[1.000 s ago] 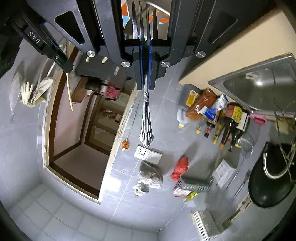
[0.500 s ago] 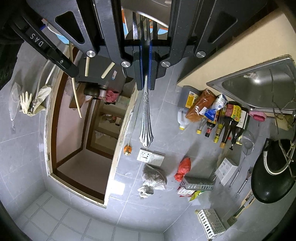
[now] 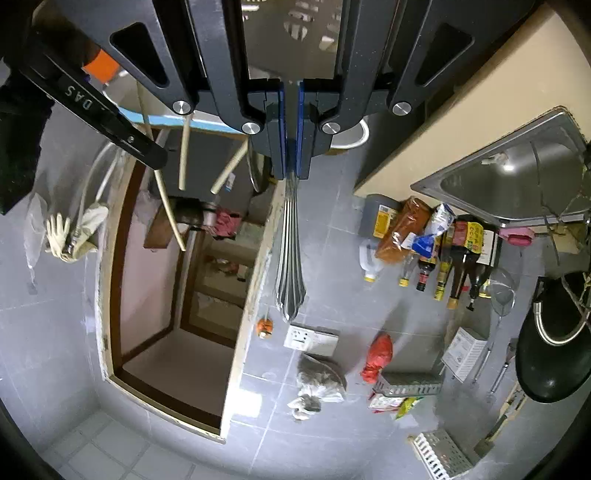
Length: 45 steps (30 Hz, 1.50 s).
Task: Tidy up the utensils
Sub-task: 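Lift the fork and chopstick and carry both into the white basket, then open both tools to drop the fork and chopstick into the basket, then move both tools back down over the remaining utensils on the cloth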
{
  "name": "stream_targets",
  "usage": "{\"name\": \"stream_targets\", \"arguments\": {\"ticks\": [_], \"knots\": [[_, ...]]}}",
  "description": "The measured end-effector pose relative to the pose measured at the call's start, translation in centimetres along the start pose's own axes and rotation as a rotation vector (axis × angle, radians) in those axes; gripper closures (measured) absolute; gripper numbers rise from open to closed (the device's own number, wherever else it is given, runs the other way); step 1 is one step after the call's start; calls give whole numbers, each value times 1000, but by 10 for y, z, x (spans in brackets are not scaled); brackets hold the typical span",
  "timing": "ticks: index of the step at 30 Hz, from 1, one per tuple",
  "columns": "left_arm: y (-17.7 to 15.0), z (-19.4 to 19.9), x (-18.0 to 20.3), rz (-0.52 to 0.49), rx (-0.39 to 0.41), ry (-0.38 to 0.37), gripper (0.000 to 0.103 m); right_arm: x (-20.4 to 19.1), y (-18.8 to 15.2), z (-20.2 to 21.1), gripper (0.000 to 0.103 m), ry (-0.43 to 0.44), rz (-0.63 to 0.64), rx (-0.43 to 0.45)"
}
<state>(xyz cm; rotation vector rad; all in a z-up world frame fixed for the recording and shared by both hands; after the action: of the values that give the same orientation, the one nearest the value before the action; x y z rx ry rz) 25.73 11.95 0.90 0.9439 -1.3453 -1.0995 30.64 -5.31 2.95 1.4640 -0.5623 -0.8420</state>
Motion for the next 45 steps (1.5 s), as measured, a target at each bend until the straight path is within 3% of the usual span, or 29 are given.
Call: {"name": "stream_targets", "arguments": {"ticks": [9,15,17,20,23,24,25,26,29,33,45], "knots": [[-3,6,0,-16,-83,-56,98,-3,-4,6,99,9,18,-55],[-4,12,6,-21,-124,-110,85,1,-2,13,92,18,6,-87],[-3,14,7,-6,-137,-126,76,0,0,19,85,25,3,-87],[0,19,8,23,-147,-132,68,1,7,34,83,29,2,-76],[6,23,11,38,-156,-129,55,6,15,50,70,15,-2,-61],[8,25,14,39,-158,-127,51,8,17,55,57,12,-7,-55],[11,27,17,39,-157,-125,41,11,20,62,47,10,-13,-45],[13,30,20,41,-150,-123,32,13,23,67,45,3,-12,-39],[19,35,31,40,-140,-120,17,20,34,87,28,-35,4,-12],[25,42,51,11,-119,-92,5,32,44,113,3,-85,20,29],[15,45,117,-56,-83,-139,3,68,57,175,0,-236,84,103]]}}
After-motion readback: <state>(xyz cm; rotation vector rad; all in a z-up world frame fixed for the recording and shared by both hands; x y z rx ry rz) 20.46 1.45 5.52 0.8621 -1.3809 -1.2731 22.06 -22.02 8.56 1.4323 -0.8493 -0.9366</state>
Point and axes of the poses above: each gripper's, at about its wrist camera, not at the fingertips, and z roughly against the way its jaws point, x to its right, y to its top, the point moved 4 cm from there along -z, roughly the way its jaws point, and after that the axes turned 1 degree about x, right-handed, at the moved point
